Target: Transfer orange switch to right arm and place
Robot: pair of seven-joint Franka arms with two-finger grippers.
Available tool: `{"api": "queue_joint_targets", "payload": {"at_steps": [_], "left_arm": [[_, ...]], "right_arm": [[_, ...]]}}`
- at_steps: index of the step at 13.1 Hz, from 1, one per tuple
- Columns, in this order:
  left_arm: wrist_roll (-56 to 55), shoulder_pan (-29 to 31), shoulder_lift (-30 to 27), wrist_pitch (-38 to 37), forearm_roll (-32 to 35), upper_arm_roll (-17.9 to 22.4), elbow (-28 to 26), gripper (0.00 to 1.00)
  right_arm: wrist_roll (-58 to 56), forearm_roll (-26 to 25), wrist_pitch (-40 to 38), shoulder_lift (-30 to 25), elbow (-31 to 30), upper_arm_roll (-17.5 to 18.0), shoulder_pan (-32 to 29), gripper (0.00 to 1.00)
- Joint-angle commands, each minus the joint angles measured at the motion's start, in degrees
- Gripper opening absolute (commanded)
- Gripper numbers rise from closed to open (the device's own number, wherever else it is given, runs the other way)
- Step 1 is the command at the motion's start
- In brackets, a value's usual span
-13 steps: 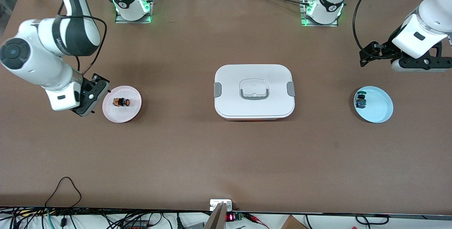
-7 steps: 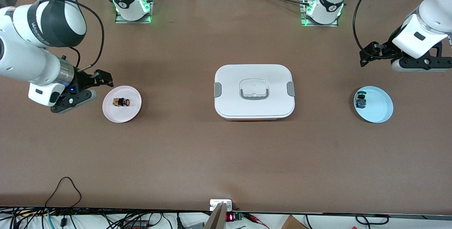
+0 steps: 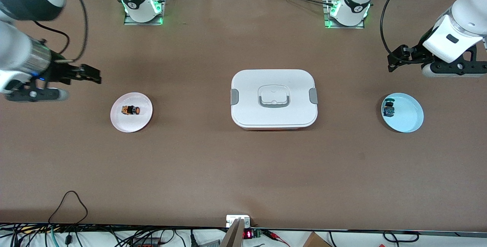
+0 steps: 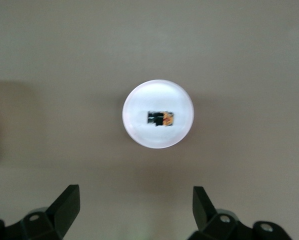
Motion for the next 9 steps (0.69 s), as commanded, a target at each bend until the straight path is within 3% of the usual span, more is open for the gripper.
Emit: {"api": "queue_joint_targets", "payload": {"at_steps": [1,4,7,9], "left_arm": [[0.1,-0.1,0.8,-0.2,-1.1,0.4,1.4,1.00],[-0.3,-0.1,0.7,-0.5,-1.1,0.4,1.4,1.00],[-0.3,-0.1,0.7,-1.3,-1.1,0.4,1.4,1.00],[-0.3,-0.1,0.7,-1.4,-1.1,0.4,1.4,1.00]], "right_arm": [[-4.0,-0.6,2.8,-1.6,0.2,0.7,-5.8,1.00],[-6.9,-1.9,2.6,-2.2,-1.2,0.7,-6.9,1.00],[-5.6,-3.0,4.7,-6.7,-7.8,0.8,-5.0,1.00],[-4.0,-3.0,4.8,-8.3,-9.1,0.7,-5.0,1.00]]}}
